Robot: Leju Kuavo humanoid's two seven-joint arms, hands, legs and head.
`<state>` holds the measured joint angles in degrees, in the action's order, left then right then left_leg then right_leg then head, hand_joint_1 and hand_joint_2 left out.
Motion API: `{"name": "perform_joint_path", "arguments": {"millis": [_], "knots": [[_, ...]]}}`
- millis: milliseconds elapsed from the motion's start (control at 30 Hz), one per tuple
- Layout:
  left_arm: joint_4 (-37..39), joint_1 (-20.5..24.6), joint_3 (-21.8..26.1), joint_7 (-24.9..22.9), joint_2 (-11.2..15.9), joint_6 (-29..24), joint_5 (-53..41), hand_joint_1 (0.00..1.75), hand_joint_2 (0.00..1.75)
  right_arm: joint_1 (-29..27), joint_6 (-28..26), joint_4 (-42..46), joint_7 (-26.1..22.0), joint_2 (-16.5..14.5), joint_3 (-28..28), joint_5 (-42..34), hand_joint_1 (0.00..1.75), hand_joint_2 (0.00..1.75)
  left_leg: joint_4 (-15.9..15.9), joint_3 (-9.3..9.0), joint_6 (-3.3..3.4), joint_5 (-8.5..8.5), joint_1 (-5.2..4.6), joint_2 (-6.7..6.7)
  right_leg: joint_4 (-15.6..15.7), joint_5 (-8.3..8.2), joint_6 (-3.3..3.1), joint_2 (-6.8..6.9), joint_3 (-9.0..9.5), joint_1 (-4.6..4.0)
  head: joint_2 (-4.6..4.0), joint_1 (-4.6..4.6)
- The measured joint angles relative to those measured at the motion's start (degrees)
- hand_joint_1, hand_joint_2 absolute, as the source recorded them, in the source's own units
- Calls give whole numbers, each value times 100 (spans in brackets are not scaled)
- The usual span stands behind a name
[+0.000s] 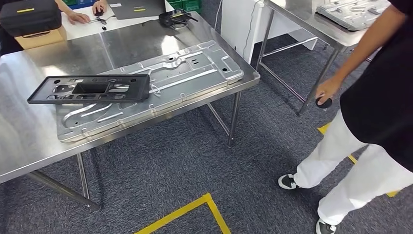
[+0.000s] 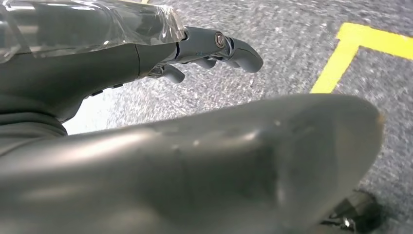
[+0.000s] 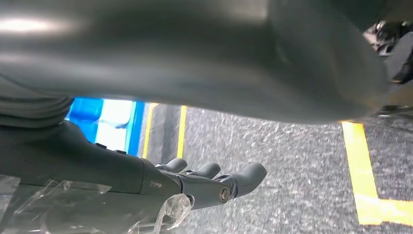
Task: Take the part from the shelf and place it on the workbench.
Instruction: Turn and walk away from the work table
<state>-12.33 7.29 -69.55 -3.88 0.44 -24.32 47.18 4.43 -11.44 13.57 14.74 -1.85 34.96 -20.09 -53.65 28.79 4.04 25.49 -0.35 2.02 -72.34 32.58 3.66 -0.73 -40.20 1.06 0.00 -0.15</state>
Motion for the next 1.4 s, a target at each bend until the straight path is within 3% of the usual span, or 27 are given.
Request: {"name": "perform_joint_path", "arguments": {"millis": [33, 67, 133, 167, 200, 233, 300, 333, 433, 500, 533, 567, 667, 733, 800, 833, 867, 933, 1000, 1033, 1100, 1167, 1200, 1233, 1300, 1367, 1400], "knots": [[0, -3, 0, 4, 0, -3, 15, 0, 0, -3, 3, -1, -2, -3, 1, 12, 0, 0, -2, 6, 0, -2, -6, 70, 57, -64, 2, 16, 78, 0, 0, 0], [0, -3, 0, 5, 0, -5, 28, 0, 0, -5, 3, -3, -2, -4, 1, 20, 0, 0, -5, 1, -3, -2, -9, 132, 352, -216, -5, 61, 276, -1, 0, 0], [0, 1, 1, -12, 3, -8, 44, 0, 0, 2, 4, -6, -2, -5, 1, 28, 0, 0, -23, -15, -28, 13, -26, 245, 1197, -505, -45, 361, 781, -33, 0, 0], [0, 3, 1, -28, 5, -9, 48, 0, 0, 11, 4, -7, -2, -6, 1, 38, 0, 0, -42, -14, -51, 25, -47, 295, 1503, -584, -81, 497, 943, -52, 0, -4], [0, 5, 1, -47, 7, -9, 51, 0, 0, 19, 6, -8, -2, -7, 1, 50, 0, 0, -60, -11, -76, 35, -66, 348, 1664, -606, -115, 588, 1012, -72, 0, -8], [0, 6, 0, -64, 9, -10, 55, 0, 0, 26, 11, -13, 2, -8, 1, 61, 0, 0, -69, -9, -99, 39, -83, 402, 1694, -598, -145, 585, 1002, -90, 0, -11], [-1, 12, 0, -83, 13, -10, 59, 0, 0, 25, 23, -25, 19, -11, 2, 77, 0, 0, -110, -7, -153, 81, -78, 451, 1711, -640, -201, 445, 973, -73, 0, -13], [-1, 14, 0, -86, 15, -10, 62, 0, 0, 26, 31, -30, 32, -13, 3, 81, 0, 0, -214, 28, -192, 172, -60, 354, 1719, -661, -232, 381, 962, -62, 0, -15], [-2, -8, 0, -86, 22, -9, 77, 0, 0, 37, 44, -31, 61, -15, 3, 86, 0, 0, -1197, 427, -307, 752, 15, -63, 1726, -721, -309, 166, 904, -42, 0, -24], [-2, -43, 0, -86, 23, -2, 84, 0, 0, 33, 44, -31, 63, -14, 3, 79, 0, 0, -1781, 673, -337, 947, 41, -124, 1723, -753, -317, -6, 870, -43, 0, -25], [-2, -54, 0, -86, 24, 2, 89, 0, 0, 27, 43, -32, 64, -14, 3, 76, 0, 0, -1777, 662, -339, 879, 50, -136, 1722, -767, -308, -95, 862, -42, 0, -26], [-2, -57, 0, -84, 24, 7, 93, 0, 0, 22, 42, -32, 64, -14, 3, 75, 0, 0, -1536, 544, -334, 711, 60, -162, 1721, -779, -296, -180, 860, -41, 0, -26], [-2, -45, 1, -16, 25, 3, 124, 0, 0, 28, 33, -33, 63, -15, 5, 75, 0, 0, -349, -4, -276, 193, 84, -533, 1713, -822, -226, -405, 835, -43, 0, -25], [-2, -42, 2, 74, 24, -3, 141, 0, 0, 36, 18, -33, 79, -14, 7, 72, 0, 0, -97, -94, -236, 145, 63, -659, 1711, -866, -154, -528, 783, -32, 0, -24], [-3, -22, 1, 136, 7, 4, 140, 0, 0, 21, -4, -37, 101, -11, 8, 50, 0, 0, -77, -80, -170, 101, 54, -542, 1711, -896, -85, -587, 738, -13, 0, -23], [-3, -2, 2, 148, -3, 10, 138, 0, 0, 13, -24, -42, 100, -7, 8, 32, 0, 0, -58, -77, -124, 72, 57, -479, 1642, -842, -61, -492, 697, -14, 0, -19], [-4, 18, 2, 148, -11, 15, 137, 0, 0, 10, -44, -47, 89, -3, 8, 13, 0, 0, -36, -69, -77, 43, 61, -406, 1458, -710, -43, -350, 609, -19, 0, -14], [-4, 28, 4, 119, -15, 31, 136, 0, 0, 17, -80, -52, 57, 3, 8, -22, 0, 0, -23, -41, -21, 17, 40, -245, 749, -275, -10, -59, 296, -23, 0, -4], [-4, 1, 4, 79, -18, 46, 144, 0, 0, 19, -97, -54, 44, 8, 8, -43, 0, 0, -30, -7, -7, 9, 10, -61, 80, 18, 21, -3, 30, -21, 0, -2], [-4, -12, 4, 67, -20, 51, 160, 0, 0, 16, -103, -55, 42, 13, 8, -46, 0, 0, -33, 4, -7, 7, 0, 24, 15, 11, 27, 6, 42, -21, 0, -2], [-4, -20, 14, 72, -24, 50, 213, 0, 0, 11, -110, -59, 44, 26, 8, -45, 0, 0, -36, 0, -12, 6, -9, 168, 572, -271, 13, 100, 430, -25, 0, -2], [-4, -19, 50, 120, -23, 40, 286, 0, 0, 18, -107, -61, 57, 39, 8, -33, 0, 0, -47, -13, -44, 17, -35, 281, 1397, -527, -43, 346, 912, -57, 0, -4], [-4, -17, 75, 156, -22, 30, 327, 0, 0, 24, -95, -61, 75, 43, 10, -16, 0, 0, -53, -17, -68, 23, -50, 330, 1641, -585, -81, 426, 1038, -76, 0, -6], [-4, -13, 98, 191, -22, 19, 364, 0, 0, 27, -80, -62, 102, 43, 13, -1, 0, 0, -57, -18, -94, 27, -62, 378, 1738, -592, -119, 446, 1070, -95, 0, -8], [-4, 7, 133, 257, -22, 4, 426, 0, 0, 21, -47, -66, 155, 43, 21, 39, 0, 0, -68, -21, -151, 39, -55, 425, 1751, -627, -193, 334, 1043, -96, 0, -8], [-4, 19, 165, 293, -23, 6, 443, 0, 0, 20, -15, -70, 174, 43, 35, 98, 0, 0, -288, 57, -232, 216, -23, 203, 1769, -671, -267, 234, 1021, -70, 0, -10], [-4, 13, 181, 297, -24, 8, 436, 0, 0, 27, 3, -71, 175, 43, 47, 134, 0, 0, -579, 176, -270, 403, -2, 48, 1773, -693, -299, 180, 1004, -55, 0, -12]]}}
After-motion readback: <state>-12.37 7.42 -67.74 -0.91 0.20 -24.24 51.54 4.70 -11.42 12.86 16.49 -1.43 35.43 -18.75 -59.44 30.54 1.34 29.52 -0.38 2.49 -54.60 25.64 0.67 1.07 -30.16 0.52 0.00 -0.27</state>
